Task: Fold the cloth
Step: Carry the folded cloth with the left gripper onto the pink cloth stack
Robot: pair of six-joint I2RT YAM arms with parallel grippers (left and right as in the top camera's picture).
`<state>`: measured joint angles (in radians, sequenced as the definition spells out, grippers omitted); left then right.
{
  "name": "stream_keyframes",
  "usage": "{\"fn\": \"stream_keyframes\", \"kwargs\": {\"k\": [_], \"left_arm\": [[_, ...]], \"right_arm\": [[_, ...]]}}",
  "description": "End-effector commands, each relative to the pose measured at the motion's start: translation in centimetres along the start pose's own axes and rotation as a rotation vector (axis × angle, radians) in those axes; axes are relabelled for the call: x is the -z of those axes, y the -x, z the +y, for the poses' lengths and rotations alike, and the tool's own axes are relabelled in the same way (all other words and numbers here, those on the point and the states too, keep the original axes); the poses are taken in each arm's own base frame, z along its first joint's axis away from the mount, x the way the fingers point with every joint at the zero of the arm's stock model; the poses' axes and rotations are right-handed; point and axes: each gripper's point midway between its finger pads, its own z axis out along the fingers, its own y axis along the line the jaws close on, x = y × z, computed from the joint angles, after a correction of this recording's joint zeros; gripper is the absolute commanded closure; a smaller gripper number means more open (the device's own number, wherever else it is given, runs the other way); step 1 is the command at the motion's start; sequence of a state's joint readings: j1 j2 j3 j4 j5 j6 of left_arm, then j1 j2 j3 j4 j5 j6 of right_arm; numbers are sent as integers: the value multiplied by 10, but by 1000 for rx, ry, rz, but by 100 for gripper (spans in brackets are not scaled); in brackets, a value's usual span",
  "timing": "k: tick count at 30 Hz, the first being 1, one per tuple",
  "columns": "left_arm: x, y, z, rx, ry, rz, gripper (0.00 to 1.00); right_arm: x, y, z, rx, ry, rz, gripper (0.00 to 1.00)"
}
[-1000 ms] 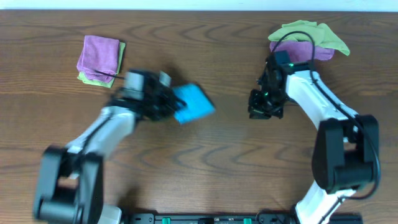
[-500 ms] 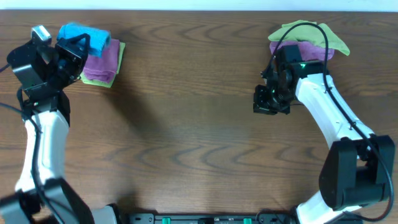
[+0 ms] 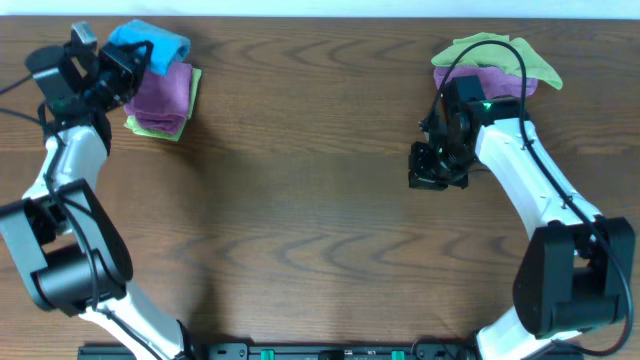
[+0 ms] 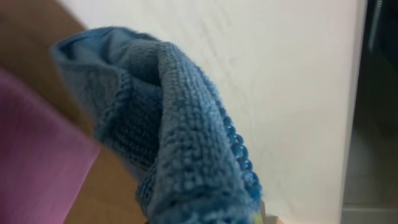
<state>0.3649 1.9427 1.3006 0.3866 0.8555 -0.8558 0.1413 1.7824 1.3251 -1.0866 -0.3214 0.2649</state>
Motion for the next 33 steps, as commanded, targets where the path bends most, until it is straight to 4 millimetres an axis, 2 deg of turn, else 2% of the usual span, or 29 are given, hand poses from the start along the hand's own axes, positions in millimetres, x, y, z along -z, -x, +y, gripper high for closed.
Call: {"fn": "stream_keyframes", "kwargs": {"k": [1, 6, 13, 16, 25, 29, 33], "left_arm": [[-10, 13, -1, -44, -24, 0, 94], [-29, 29, 20, -33, 0, -23, 94], [-42, 23, 51, 15, 35, -1, 94], [-41, 15, 64, 63, 82, 23, 94], [-19, 14, 82, 183, 104, 75, 94], [-10, 17, 71, 179, 61, 95, 94], [-4, 25, 45, 123, 22, 82, 94]], "right_arm": [[8, 2, 4, 29, 2, -19, 99], [6, -7, 9, 42, -6, 12, 98], [2, -10, 20, 71, -6, 12, 98], [1, -10, 22, 69, -5, 11, 98], [-1, -11, 28, 80, -2, 7, 98], [-3, -12, 34, 102, -1, 6, 99], [-5, -14, 41, 125, 1, 5, 98]]}}
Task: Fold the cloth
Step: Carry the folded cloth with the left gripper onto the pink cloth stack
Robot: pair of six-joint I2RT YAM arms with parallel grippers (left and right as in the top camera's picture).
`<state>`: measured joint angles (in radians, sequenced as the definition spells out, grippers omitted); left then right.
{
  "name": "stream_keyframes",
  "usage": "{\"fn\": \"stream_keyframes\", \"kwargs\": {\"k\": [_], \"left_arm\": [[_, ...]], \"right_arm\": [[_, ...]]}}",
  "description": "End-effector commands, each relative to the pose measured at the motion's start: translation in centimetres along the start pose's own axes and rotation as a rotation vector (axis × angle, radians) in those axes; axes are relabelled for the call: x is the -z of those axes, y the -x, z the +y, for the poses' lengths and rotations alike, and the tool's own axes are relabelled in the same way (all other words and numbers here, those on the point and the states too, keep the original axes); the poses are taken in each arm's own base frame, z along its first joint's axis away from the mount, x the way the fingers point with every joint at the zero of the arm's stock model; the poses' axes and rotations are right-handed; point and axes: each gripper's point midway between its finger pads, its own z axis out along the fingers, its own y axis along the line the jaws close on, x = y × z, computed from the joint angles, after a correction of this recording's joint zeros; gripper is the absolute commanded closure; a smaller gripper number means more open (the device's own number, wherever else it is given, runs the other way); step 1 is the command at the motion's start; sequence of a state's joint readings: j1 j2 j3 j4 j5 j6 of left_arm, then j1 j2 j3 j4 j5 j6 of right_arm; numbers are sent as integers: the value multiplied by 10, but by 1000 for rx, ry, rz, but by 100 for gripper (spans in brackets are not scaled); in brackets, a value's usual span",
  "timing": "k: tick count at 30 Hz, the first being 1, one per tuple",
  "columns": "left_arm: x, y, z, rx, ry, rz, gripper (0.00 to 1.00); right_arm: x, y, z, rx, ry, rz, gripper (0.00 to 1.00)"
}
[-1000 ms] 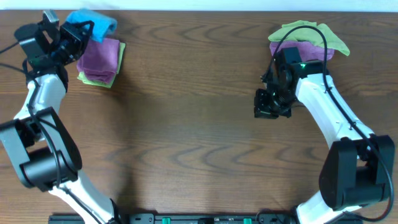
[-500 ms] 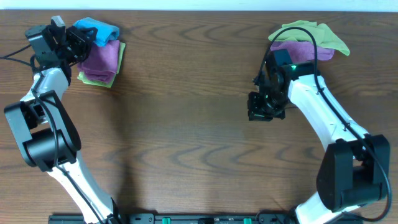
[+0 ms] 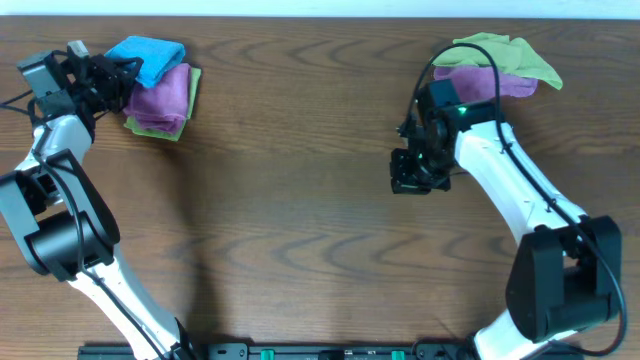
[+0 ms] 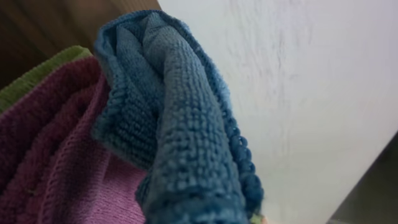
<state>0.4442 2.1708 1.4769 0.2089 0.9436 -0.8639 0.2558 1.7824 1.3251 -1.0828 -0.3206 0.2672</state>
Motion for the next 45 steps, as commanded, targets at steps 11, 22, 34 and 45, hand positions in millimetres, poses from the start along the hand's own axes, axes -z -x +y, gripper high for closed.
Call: {"fn": "stream_keyframes", "kwargs": {"k": [11, 22, 34, 45], "left_arm": [[24, -13, -47, -103, -15, 46, 94], [25, -24, -5, -52, 166, 50, 94], [15, 1, -45, -106, 25, -44, 94], [-11, -17, -23, -76, 53, 11, 94]], "right_arm": [[5, 2, 14, 21, 7, -28, 98], [5, 2, 15, 13, 12, -28, 98], [5, 7, 18, 18, 25, -46, 98], [5, 10, 19, 23, 29, -58, 98]]}}
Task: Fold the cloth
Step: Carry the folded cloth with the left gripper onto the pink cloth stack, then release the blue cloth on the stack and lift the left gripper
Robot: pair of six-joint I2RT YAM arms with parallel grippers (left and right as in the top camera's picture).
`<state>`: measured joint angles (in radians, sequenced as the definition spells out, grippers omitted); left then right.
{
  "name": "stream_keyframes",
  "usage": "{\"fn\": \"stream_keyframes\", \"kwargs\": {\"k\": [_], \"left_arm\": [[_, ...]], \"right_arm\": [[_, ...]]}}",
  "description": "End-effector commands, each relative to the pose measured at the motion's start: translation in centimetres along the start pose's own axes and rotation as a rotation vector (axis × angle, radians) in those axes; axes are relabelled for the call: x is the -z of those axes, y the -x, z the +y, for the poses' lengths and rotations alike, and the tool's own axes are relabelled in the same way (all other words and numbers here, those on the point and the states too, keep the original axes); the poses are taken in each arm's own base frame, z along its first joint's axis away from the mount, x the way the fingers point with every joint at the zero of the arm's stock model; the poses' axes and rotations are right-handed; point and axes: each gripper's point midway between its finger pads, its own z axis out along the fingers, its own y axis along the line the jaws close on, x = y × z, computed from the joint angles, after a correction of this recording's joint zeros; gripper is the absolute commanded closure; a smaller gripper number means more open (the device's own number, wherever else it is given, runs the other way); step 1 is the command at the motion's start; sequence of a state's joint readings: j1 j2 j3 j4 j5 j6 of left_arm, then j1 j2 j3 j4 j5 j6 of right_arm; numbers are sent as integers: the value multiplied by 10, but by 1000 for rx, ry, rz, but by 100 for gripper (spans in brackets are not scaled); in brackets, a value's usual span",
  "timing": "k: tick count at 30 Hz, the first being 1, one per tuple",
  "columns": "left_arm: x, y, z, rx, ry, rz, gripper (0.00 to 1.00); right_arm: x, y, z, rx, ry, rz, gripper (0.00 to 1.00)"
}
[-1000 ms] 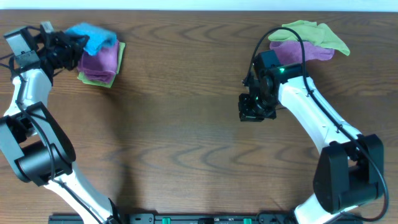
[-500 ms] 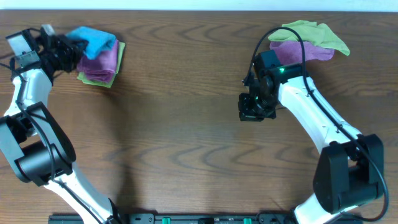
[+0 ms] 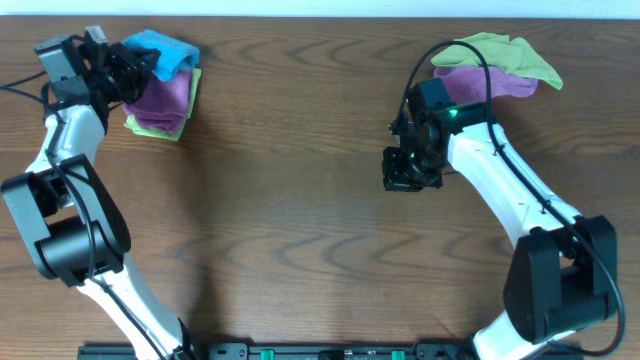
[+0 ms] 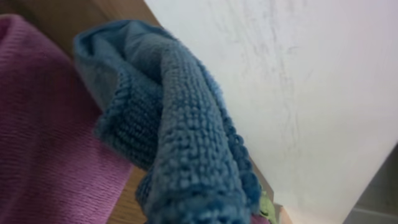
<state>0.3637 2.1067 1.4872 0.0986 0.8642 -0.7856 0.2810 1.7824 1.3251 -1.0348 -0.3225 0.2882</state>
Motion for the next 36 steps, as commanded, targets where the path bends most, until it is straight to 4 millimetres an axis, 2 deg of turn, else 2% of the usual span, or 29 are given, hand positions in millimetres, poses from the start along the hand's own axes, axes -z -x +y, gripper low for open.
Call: {"fn": "stream_keyframes", "kwargs": {"k": [1, 8, 18, 26, 32, 36], "left_arm": [[6, 10, 8, 18, 8, -14, 94], [20, 12, 19, 64, 7, 7, 94], [24, -26, 49, 210, 129, 129, 94], [37, -43, 64, 267, 201, 180, 94], [50, -33, 83, 281, 276, 133, 94], [55, -21, 86, 265, 267, 95, 94]], "right_arm": [[8, 3, 8, 4, 15, -23, 98], [8, 3, 8, 3, 15, -22, 98], [7, 2, 10, -8, 20, -19, 98], [3, -2, 24, 37, 22, -16, 99], [1, -5, 27, 43, 21, -8, 98], [2, -5, 26, 43, 21, -7, 98]]}}
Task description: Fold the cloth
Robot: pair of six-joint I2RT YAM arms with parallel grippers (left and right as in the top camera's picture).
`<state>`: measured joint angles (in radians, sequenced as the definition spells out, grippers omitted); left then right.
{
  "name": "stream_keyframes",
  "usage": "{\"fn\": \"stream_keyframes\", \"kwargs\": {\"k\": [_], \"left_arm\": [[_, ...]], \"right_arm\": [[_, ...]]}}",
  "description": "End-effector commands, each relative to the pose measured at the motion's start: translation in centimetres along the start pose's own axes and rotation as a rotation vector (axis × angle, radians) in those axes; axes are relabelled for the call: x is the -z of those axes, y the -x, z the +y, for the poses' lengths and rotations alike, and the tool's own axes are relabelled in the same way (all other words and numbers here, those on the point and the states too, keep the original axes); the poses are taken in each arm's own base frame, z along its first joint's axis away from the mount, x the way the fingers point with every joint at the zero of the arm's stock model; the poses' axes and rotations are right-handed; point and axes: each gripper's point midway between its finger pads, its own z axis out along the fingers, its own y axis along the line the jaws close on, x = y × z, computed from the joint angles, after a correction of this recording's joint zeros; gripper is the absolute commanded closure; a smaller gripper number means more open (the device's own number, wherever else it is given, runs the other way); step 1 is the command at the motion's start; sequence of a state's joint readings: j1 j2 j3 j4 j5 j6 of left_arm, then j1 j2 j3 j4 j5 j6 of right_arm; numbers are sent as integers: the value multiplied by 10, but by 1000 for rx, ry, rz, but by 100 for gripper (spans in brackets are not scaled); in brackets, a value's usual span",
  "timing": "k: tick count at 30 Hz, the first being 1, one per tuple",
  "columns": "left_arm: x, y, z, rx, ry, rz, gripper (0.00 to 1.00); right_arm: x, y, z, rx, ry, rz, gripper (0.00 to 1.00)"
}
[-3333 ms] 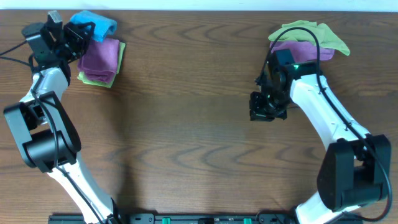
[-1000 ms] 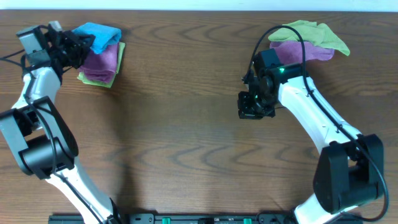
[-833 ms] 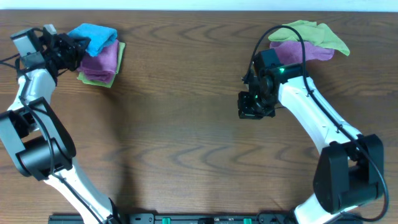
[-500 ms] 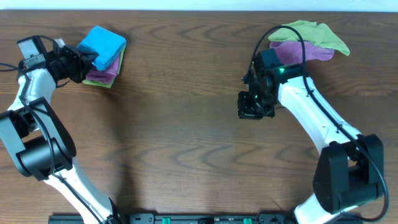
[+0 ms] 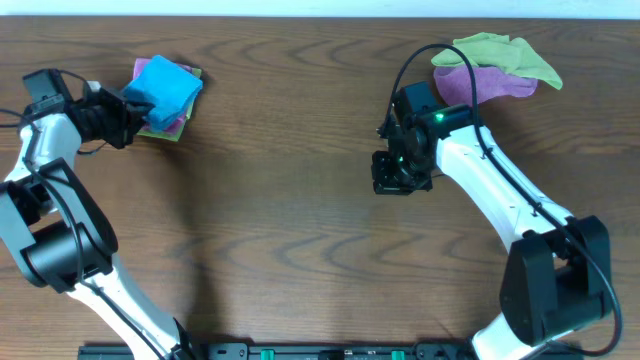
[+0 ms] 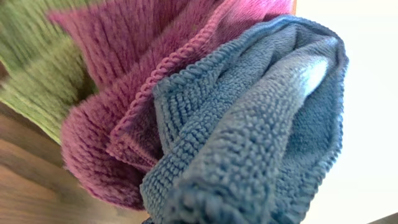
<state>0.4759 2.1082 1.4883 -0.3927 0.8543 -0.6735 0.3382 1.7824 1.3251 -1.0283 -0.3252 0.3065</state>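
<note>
A folded blue cloth (image 5: pixel 166 86) lies across the top of a stack of a folded purple cloth (image 5: pixel 175 124) and a green cloth (image 5: pixel 160 133) at the table's back left. My left gripper (image 5: pixel 126 116) is at the stack's left side, shut on the blue cloth's near edge. In the left wrist view the blue cloth (image 6: pixel 261 124) fills the right and hides the fingers. The purple cloth (image 6: pixel 118 93) and the green cloth (image 6: pixel 31 68) lie under it. My right gripper (image 5: pixel 400 177) hangs over bare table right of centre, holding nothing; its jaw state does not show.
A loose pile of a green cloth (image 5: pixel 500 50) over a purple cloth (image 5: pixel 490 84) sits at the back right, just behind my right arm. The wooden table (image 5: pixel 280 220) ends at a white wall along the back.
The blue cloth was bunched at the stack's back-left corner; now it lies spread over the stack's top. My left gripper has come nearer and lower. The right gripper has shifted slightly left.
My left gripper held the blue cloth bunched at the back edge of the stack, then slightly further left, then at the back-left corner. Now the cloth covers the stack. The right gripper has stood a little further left at each moment, with nothing in it.
</note>
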Motion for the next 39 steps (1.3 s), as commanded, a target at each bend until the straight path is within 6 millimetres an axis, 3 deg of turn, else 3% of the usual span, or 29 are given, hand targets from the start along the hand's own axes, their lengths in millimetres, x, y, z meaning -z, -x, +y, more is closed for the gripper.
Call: {"fn": "stream_keyframes", "kwargs": {"k": [1, 5, 6, 7, 9, 10, 13, 17, 20, 26, 31, 39], "left_arm": [[10, 15, 0, -30, 3, -50, 94], [12, 19, 4, -26, 18, -67, 94], [12, 19, 4, -26, 17, -66, 83], [12, 19, 4, -26, 17, -67, 52], [12, 19, 4, -26, 17, -66, 10], [12, 18, 4, -25, 16, -65, 5], [15, 18, 2, -21, -6, -55, 5], [37, 25, -9, -32, -29, -96, 4], [53, 20, -19, -31, -53, -95, 5], [93, 6, -20, -48, -1, -117, 5], [130, -28, -16, -183, 131, -116, 5], [184, -113, -68, -421, 83, -86, 3]], "right_arm": [[7, 2, 9, 5, 17, -22, 98], [7, 4, 9, 7, 19, -27, 98], [7, 4, 9, 6, 19, -27, 98], [7, 4, 9, 6, 19, -26, 99], [7, 3, 9, 6, 18, -24, 98], [7, 2, 9, 5, 17, -21, 99], [7, 1, 9, 3, 16, -18, 99], [7, 1, 9, 3, 16, -17, 99], [7, 1, 10, 5, 23, -14, 99], [7, -4, 12, 5, 26, 3, 98], [25, -4, 15, 45, 26, -21, 98], [88, -14, 20, 97, 26, -158, 96]]}}
